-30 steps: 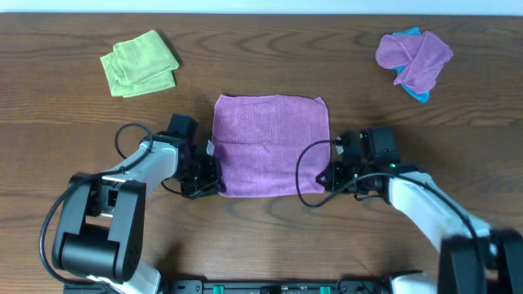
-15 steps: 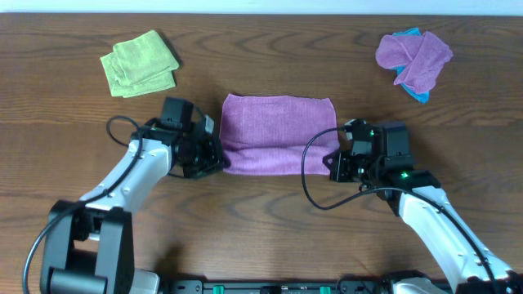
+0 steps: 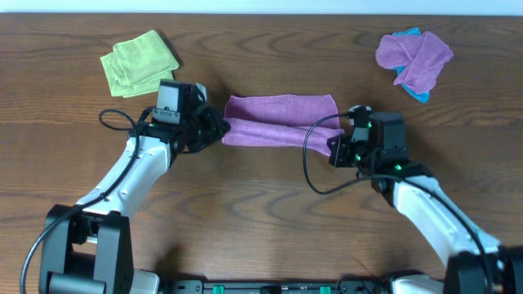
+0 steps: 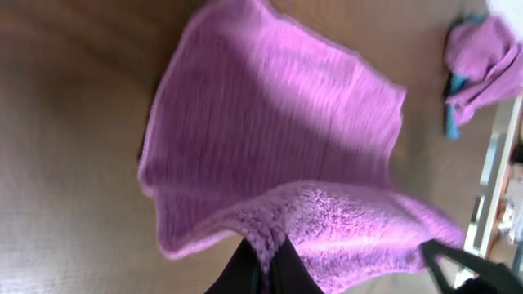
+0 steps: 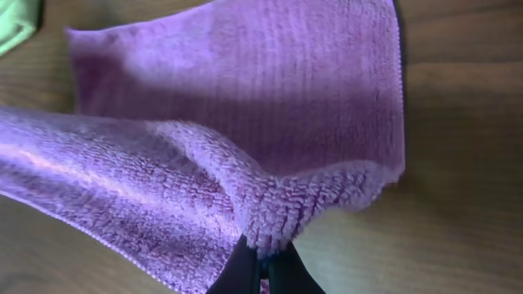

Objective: Fold the cloth
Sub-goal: 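Grasp the near edge with both grippers and fold it over toward the far edge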

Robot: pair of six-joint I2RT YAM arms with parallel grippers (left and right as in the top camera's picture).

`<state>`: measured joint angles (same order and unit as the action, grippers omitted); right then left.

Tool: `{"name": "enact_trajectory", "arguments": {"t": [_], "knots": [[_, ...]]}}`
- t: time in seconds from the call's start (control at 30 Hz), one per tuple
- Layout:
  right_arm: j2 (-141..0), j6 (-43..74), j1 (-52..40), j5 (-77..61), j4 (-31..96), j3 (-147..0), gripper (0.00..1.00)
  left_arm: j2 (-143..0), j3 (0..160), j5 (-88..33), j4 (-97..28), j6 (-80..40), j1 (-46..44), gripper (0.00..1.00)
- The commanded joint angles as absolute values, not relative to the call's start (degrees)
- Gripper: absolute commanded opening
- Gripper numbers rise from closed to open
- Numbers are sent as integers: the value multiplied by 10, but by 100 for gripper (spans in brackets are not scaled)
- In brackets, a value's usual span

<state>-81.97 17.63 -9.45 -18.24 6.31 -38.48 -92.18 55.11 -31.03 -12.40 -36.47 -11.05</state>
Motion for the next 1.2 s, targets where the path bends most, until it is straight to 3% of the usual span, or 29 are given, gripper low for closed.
{"name": "enact_trajectory", "arguments": {"t": [0.0,0.57,1.1,1.17], "knots": [[-858,168,-94,-151,61,-430,1,-946,560,-279,-94,-395,-109,6],[-1029,119,-94,-133,64,-587,1,-1055,563,-257,98,-455,-109,6],[-1080,108,-94,-73,29,-590,1,-1157,656,-265,105,-459,-109,6],[-1084,106,-94,-73,27,-590,8,-1159,656,-265,102,-459,-109,6]]}}
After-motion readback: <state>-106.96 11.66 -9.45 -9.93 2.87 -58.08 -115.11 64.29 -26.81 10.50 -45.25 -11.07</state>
